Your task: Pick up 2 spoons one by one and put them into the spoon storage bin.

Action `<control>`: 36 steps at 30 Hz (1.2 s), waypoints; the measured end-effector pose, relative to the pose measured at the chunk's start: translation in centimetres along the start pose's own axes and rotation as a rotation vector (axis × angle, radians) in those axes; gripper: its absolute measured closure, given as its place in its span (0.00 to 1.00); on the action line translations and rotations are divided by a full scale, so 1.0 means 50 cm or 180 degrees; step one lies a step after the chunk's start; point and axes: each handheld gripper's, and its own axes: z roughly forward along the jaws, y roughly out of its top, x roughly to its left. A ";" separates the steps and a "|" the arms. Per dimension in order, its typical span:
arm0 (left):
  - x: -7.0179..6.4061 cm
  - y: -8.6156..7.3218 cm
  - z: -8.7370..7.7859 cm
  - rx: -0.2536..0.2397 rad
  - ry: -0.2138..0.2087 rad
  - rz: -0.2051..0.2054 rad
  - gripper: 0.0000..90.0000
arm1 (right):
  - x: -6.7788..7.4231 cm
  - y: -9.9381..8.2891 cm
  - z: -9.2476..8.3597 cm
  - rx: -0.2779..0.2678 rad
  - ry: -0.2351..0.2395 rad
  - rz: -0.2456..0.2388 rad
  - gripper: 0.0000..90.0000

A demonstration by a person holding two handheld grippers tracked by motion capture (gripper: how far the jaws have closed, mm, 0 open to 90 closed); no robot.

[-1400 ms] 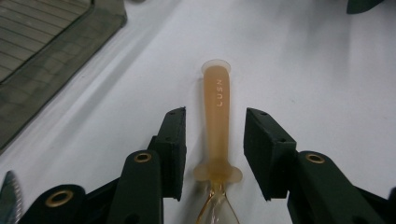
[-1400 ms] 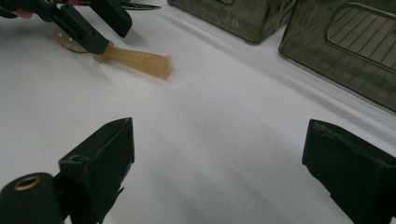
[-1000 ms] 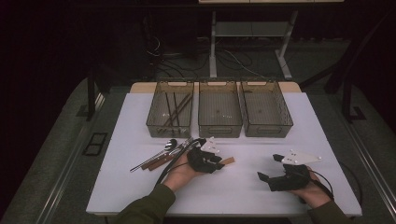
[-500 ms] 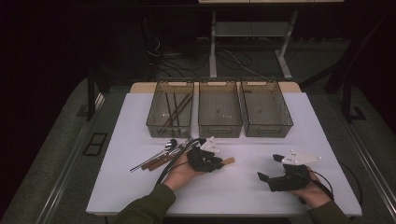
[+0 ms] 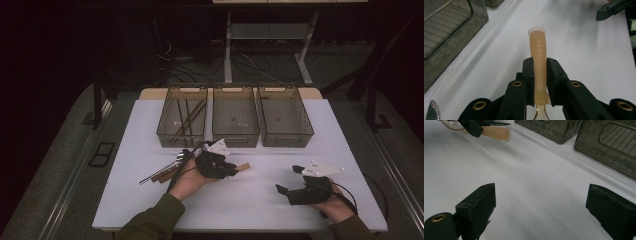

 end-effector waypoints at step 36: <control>0.135 0.160 -0.046 -0.0169 0.0315 -0.0112 0.85 | 0.000 0.001 -0.004 -0.0024 0.0024 0.0016 0.10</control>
